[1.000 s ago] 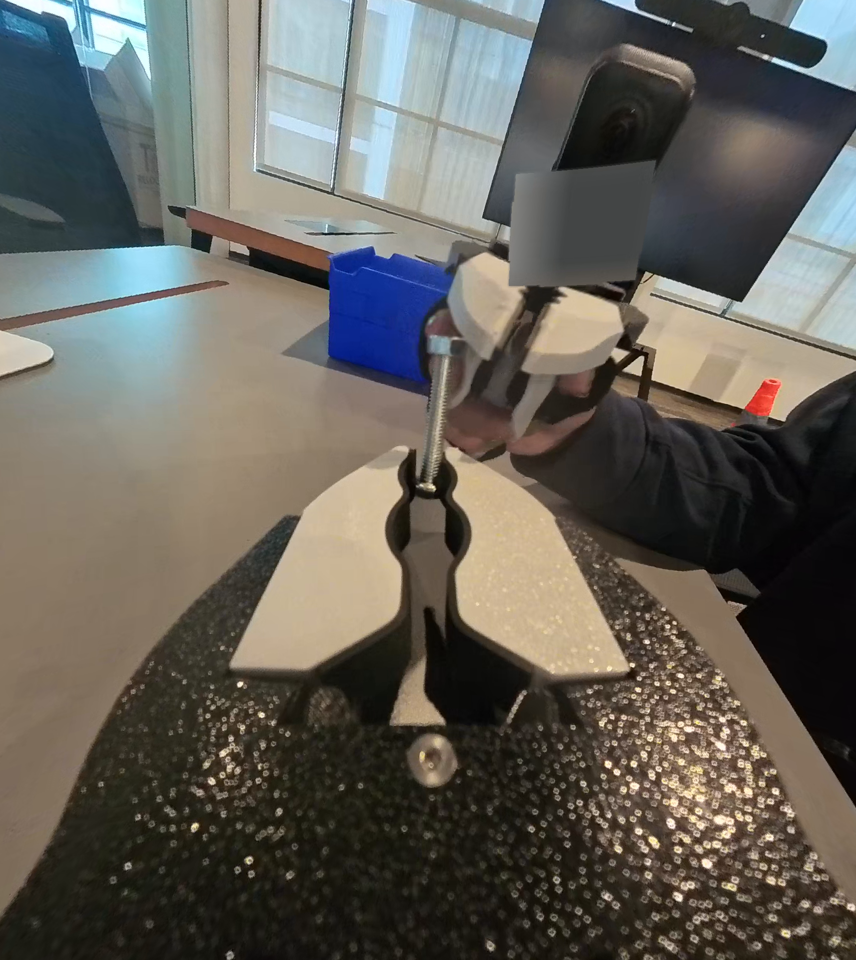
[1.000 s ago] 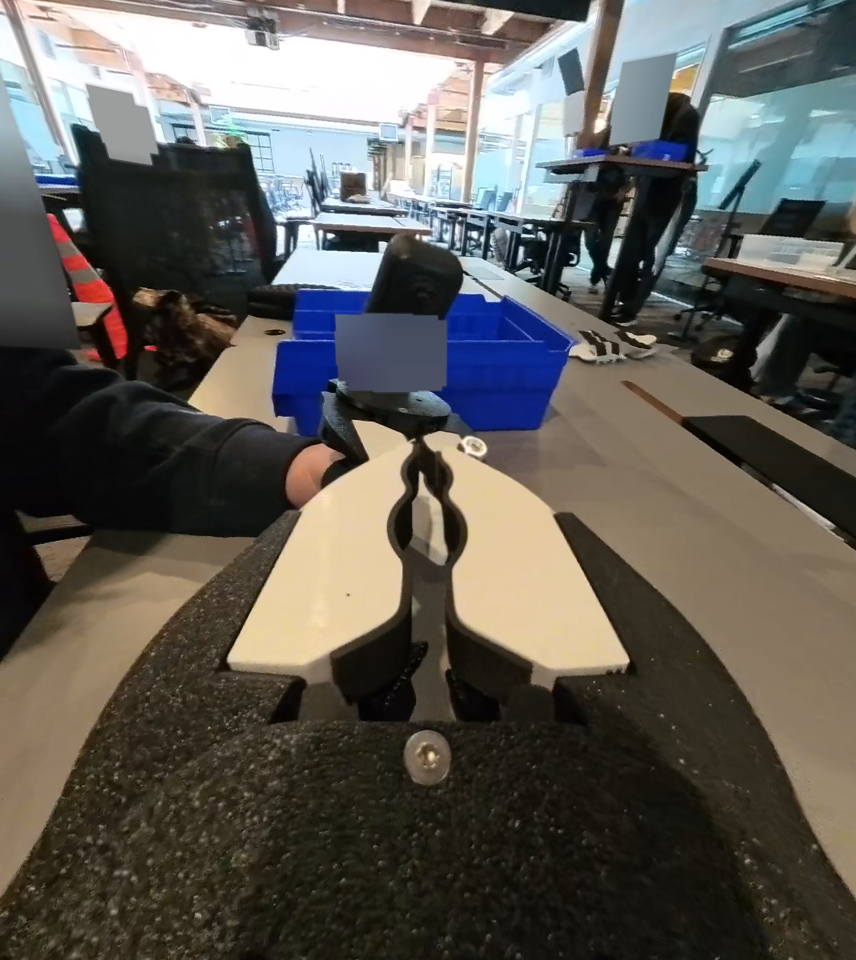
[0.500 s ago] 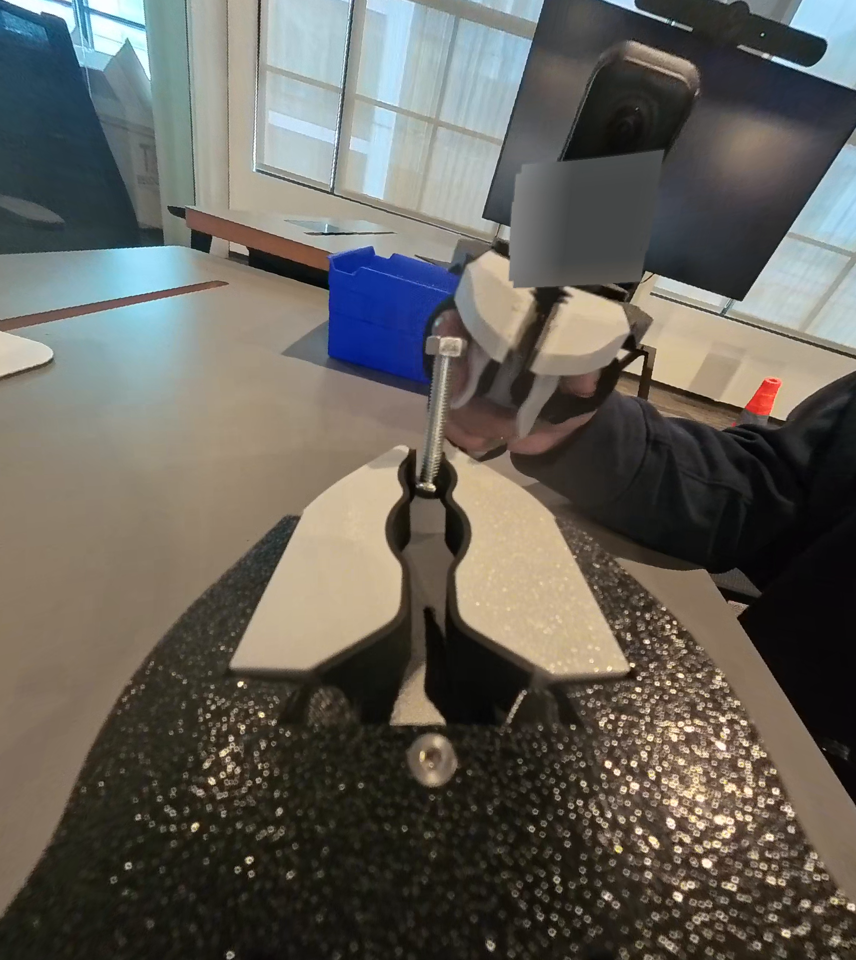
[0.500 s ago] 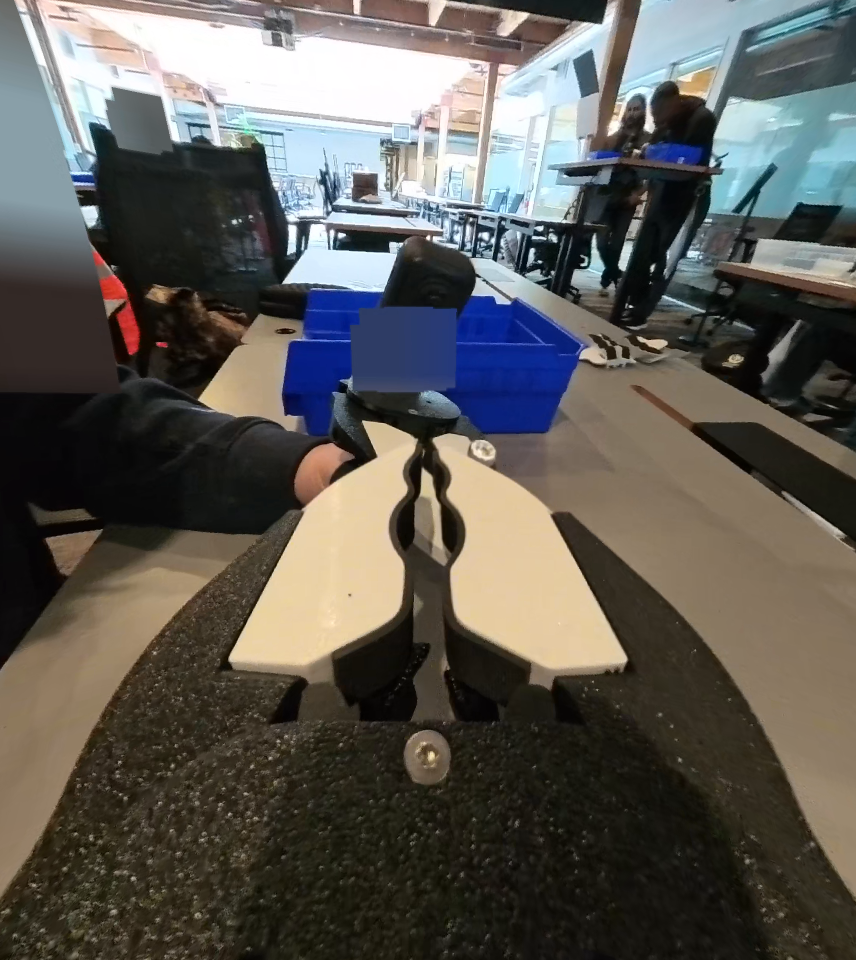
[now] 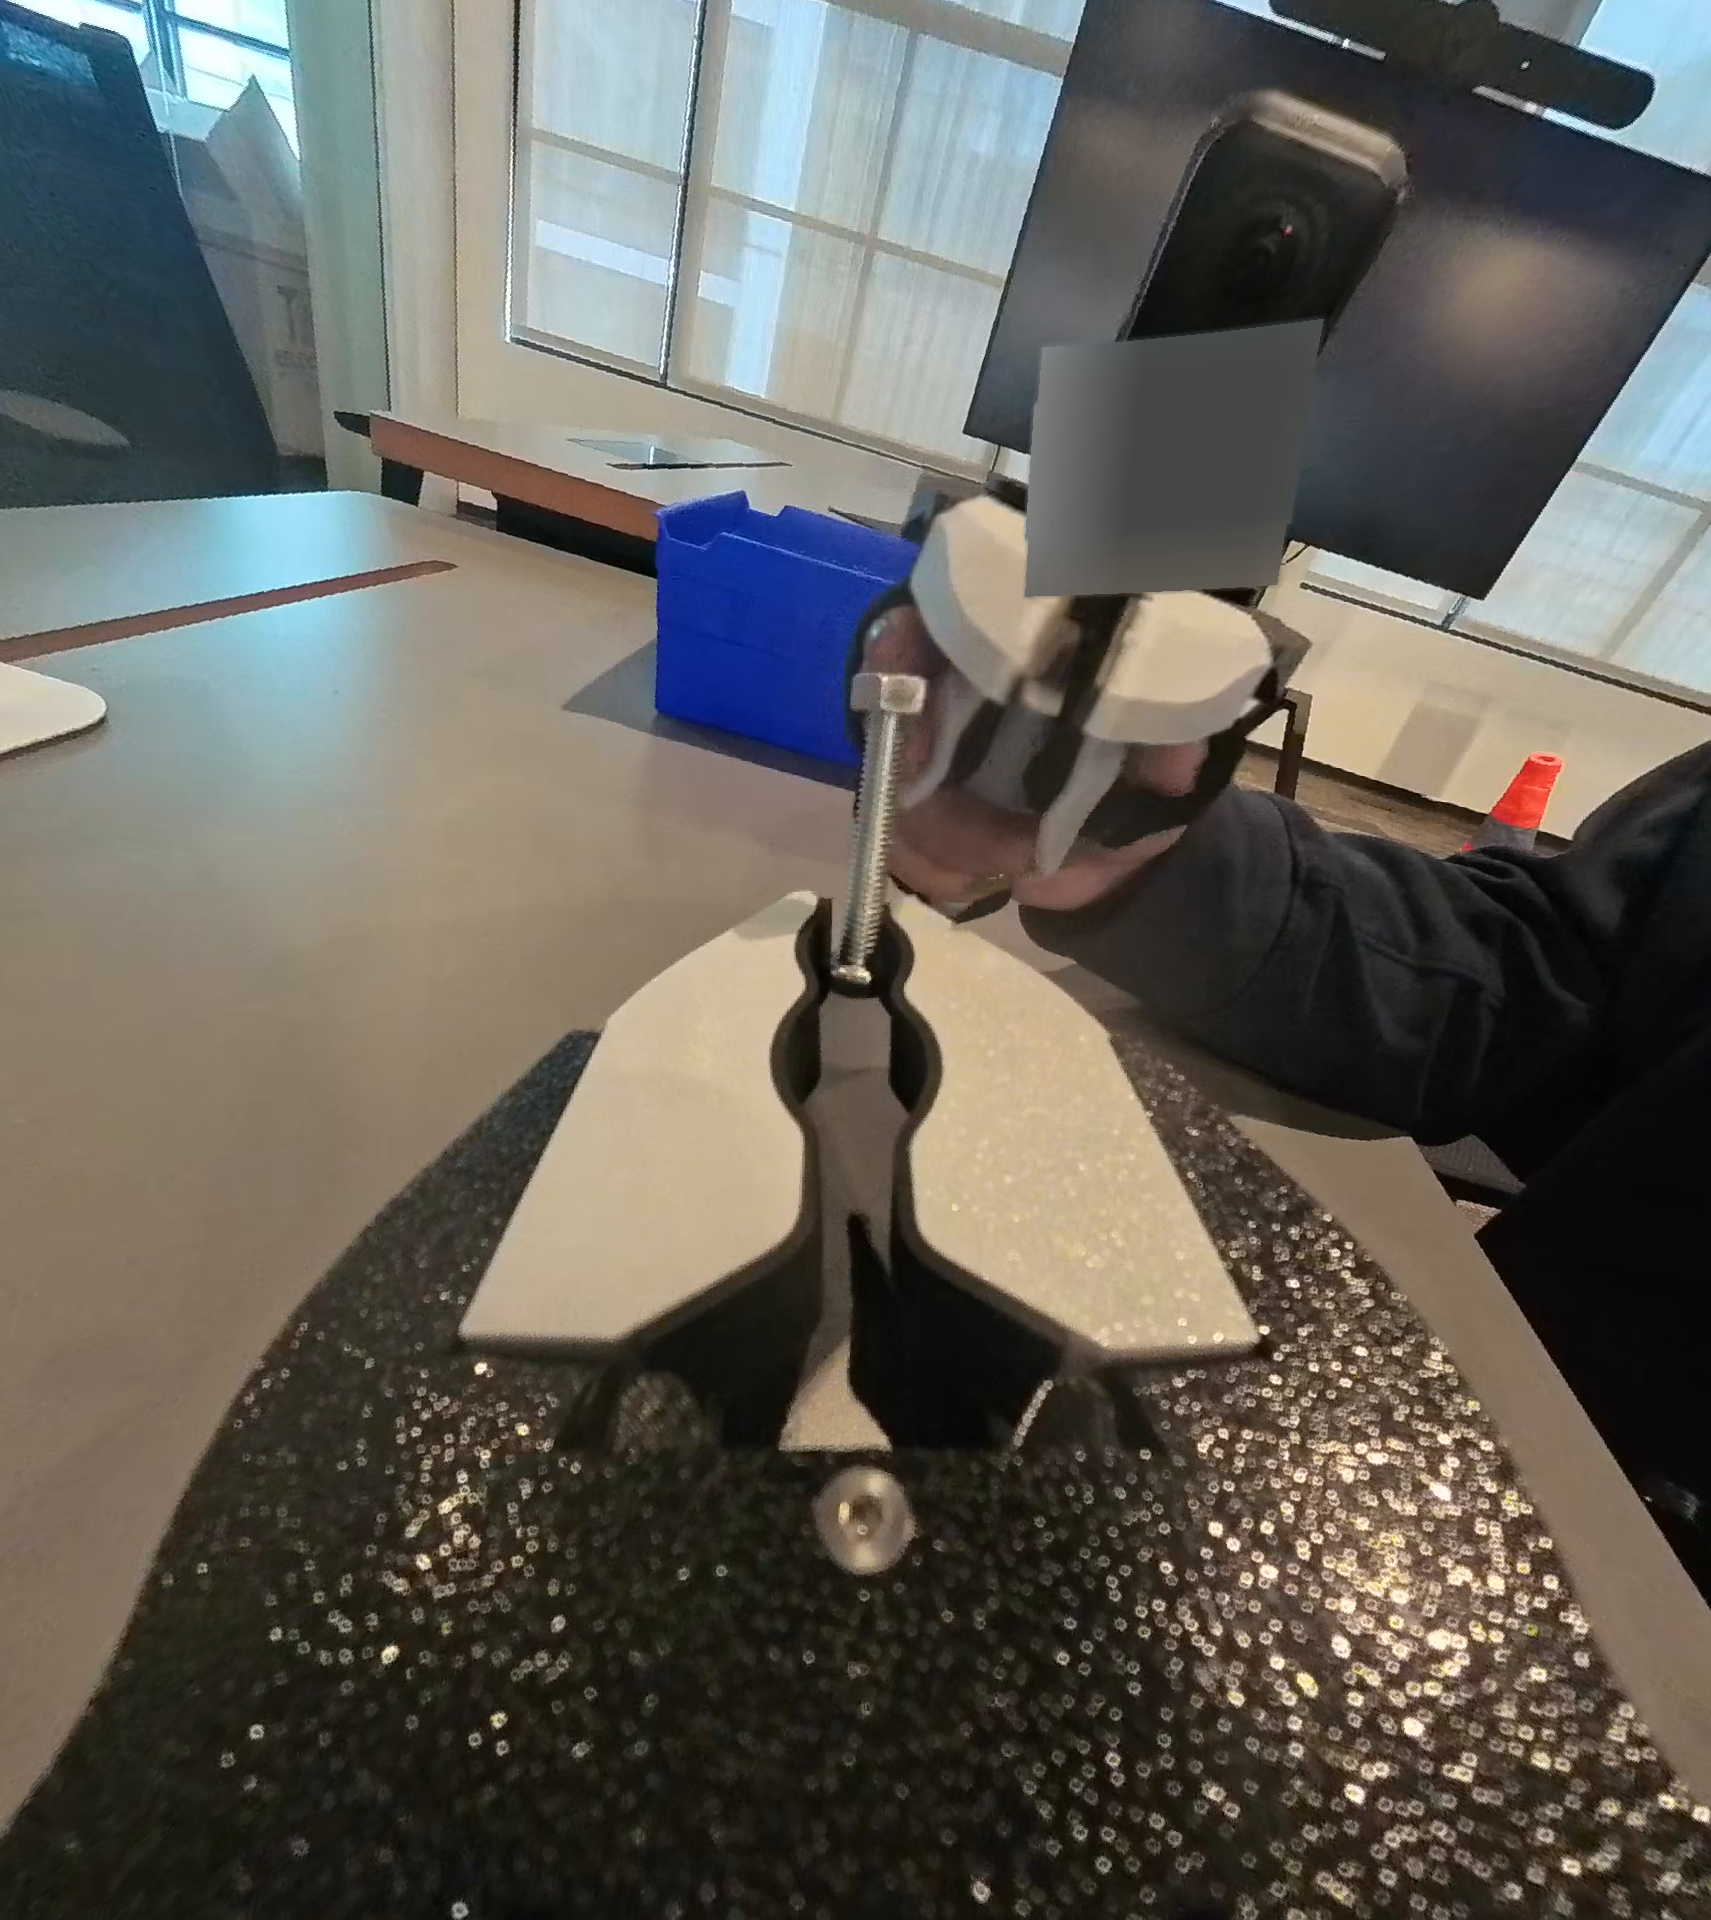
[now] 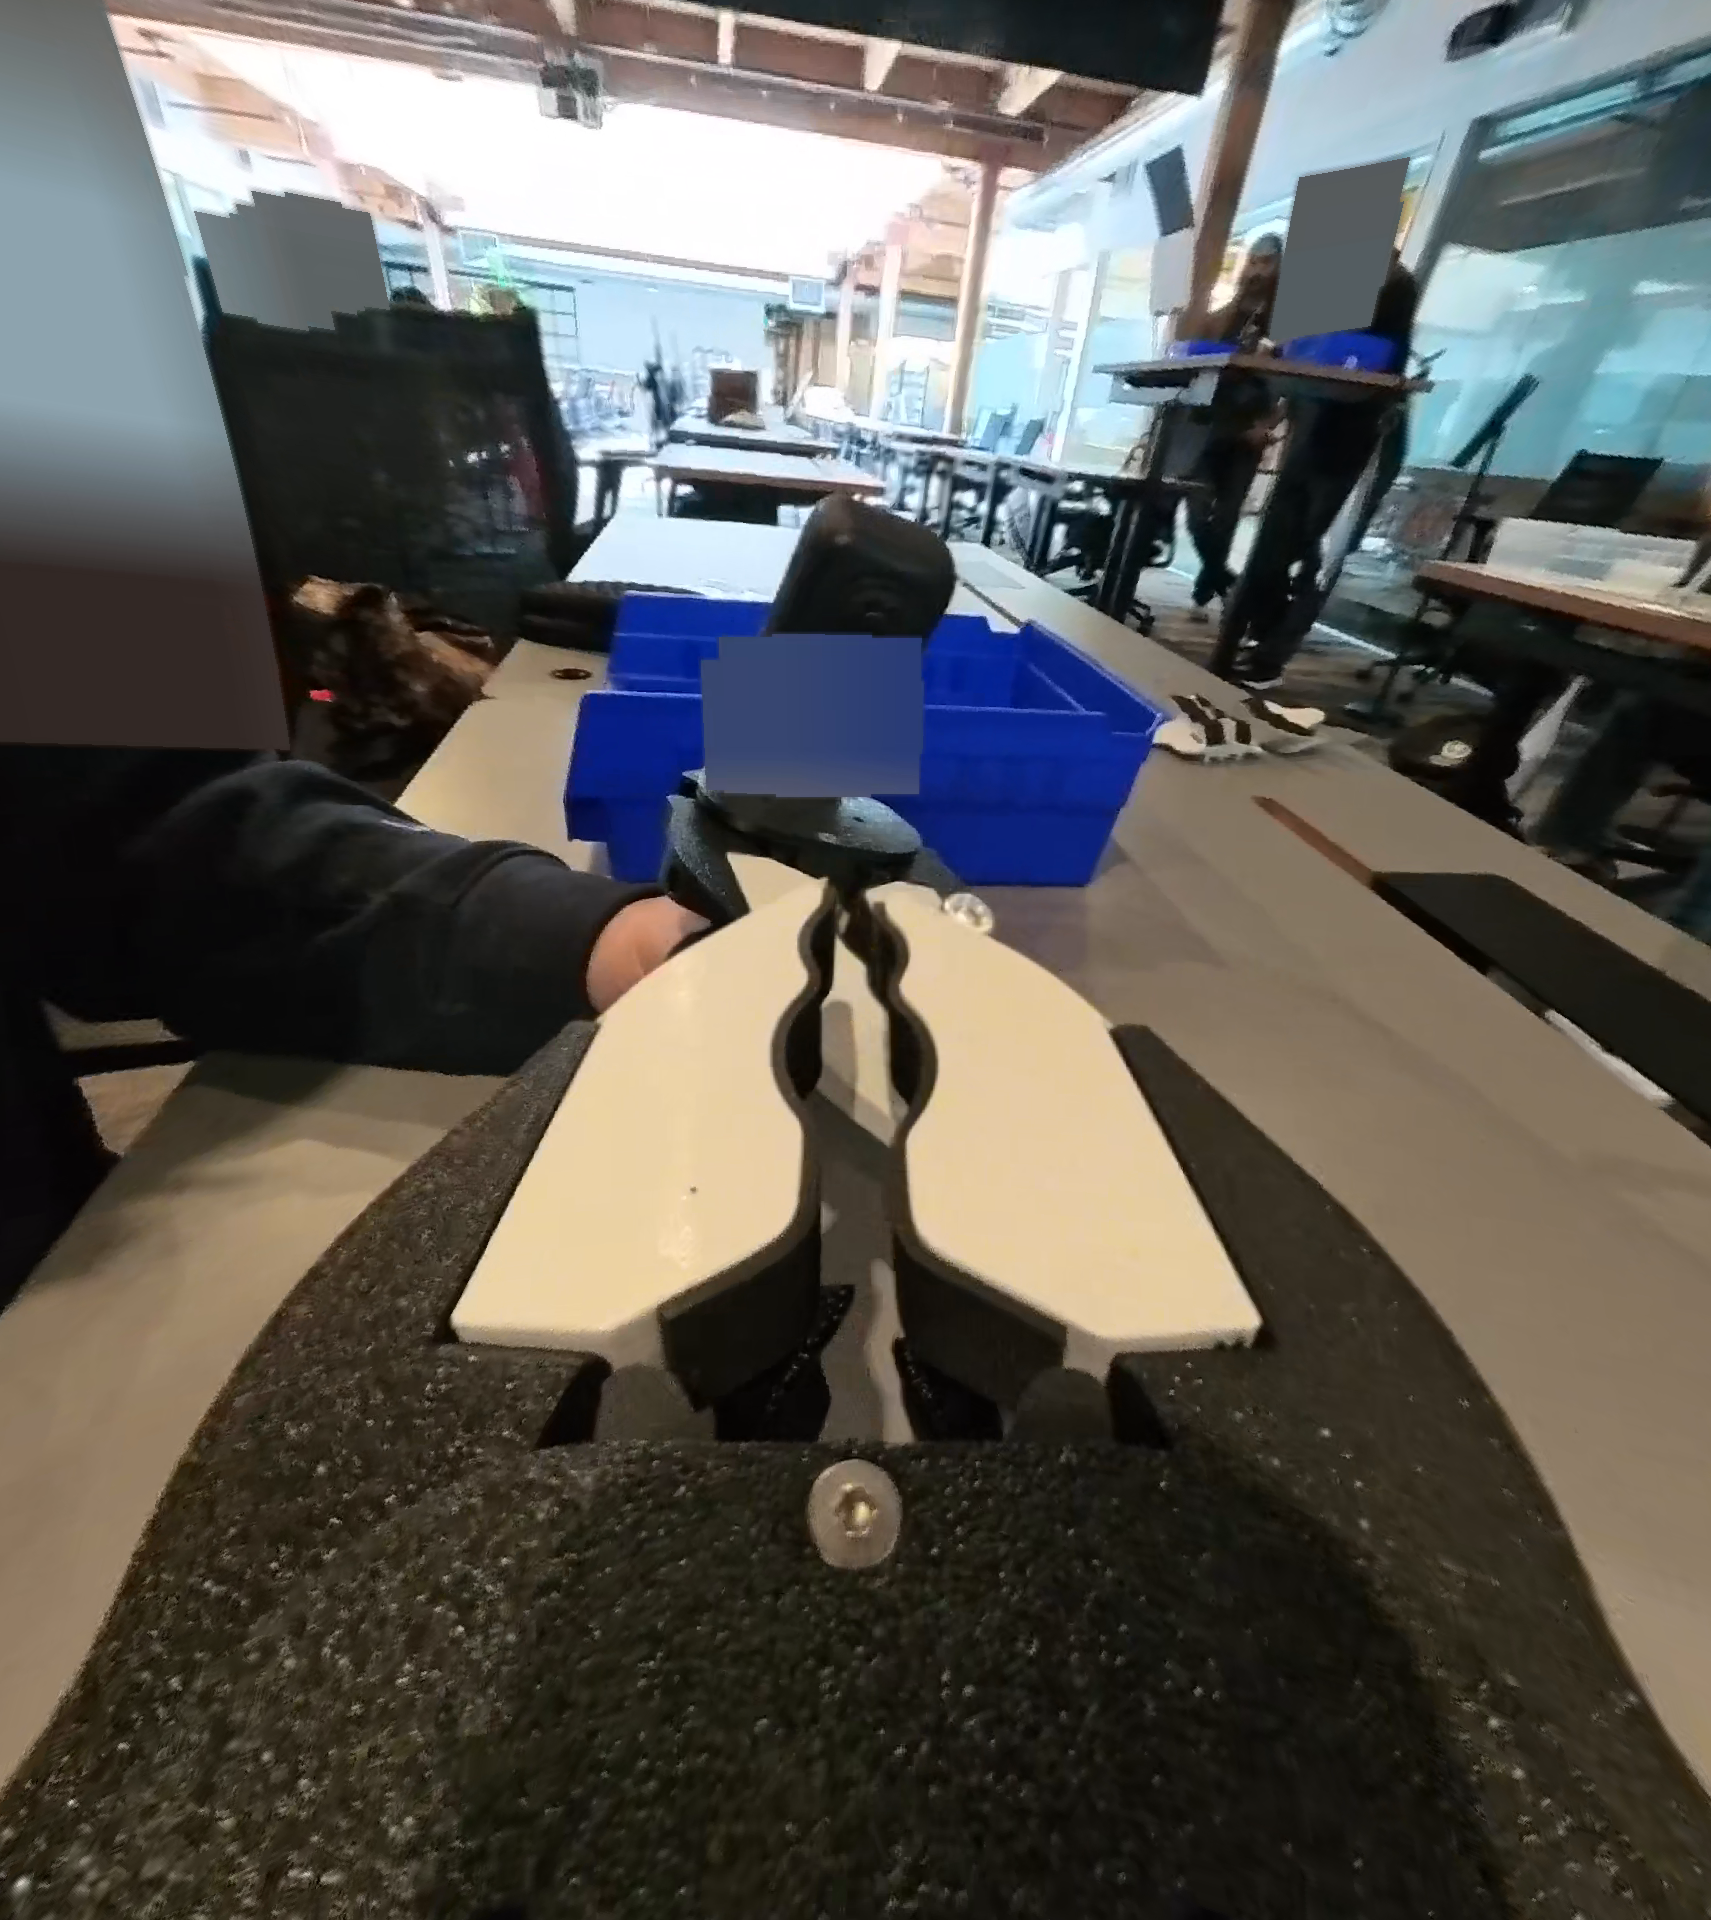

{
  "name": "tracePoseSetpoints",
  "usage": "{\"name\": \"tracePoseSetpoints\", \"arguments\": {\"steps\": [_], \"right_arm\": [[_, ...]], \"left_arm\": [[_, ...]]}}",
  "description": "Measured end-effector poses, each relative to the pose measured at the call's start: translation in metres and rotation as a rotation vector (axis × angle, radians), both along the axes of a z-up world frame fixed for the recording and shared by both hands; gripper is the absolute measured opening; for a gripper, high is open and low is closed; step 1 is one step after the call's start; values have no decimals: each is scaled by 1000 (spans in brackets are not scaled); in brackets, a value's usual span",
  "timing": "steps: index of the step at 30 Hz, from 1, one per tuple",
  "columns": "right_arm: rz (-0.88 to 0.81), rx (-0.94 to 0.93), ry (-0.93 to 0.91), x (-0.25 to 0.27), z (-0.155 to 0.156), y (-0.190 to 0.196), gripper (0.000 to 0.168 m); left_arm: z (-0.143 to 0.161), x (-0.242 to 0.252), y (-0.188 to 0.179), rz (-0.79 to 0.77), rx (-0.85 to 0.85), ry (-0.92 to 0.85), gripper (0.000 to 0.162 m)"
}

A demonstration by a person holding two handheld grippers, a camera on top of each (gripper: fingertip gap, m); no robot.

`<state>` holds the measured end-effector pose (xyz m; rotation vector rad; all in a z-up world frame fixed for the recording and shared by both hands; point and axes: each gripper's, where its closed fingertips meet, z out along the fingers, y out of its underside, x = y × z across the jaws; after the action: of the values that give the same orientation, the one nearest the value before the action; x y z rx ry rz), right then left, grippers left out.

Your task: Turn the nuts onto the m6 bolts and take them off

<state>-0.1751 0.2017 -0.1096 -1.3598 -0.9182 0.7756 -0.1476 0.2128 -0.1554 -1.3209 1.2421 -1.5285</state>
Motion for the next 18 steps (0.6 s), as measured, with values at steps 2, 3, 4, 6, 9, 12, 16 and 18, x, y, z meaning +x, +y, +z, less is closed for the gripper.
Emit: {"name": "tracePoseSetpoints", "arguments": {"steps": [2, 3, 4, 6, 9, 12, 16, 18], "right_arm": [[-63, 26, 8, 5, 2, 7, 15], [-89, 34, 7, 6, 3, 9, 17], [-111, 36, 6, 7, 3, 12, 19], [-138, 22, -9, 7, -1, 17, 22], [-104, -1, -22, 3, -5, 14, 22], [-27, 1, 1, 1, 0, 4, 8], [-115, 25, 8, 9, 2, 14, 15], [-139, 12, -7, 9, -1, 18, 19]], "left_arm": [[0, 0, 0, 0, 0, 0, 8], [0, 0, 0, 0, 1, 0, 8], [0, 0, 0, 0, 1, 0, 8], [0, 0, 0, 0, 2, 1, 8], [0, 0, 0, 0, 2, 1, 8], [0, 0, 0, 0, 1, 0, 8], [0, 0, 0, 0, 2, 1, 8], [0, 0, 0, 0, 2, 1, 8]]}}
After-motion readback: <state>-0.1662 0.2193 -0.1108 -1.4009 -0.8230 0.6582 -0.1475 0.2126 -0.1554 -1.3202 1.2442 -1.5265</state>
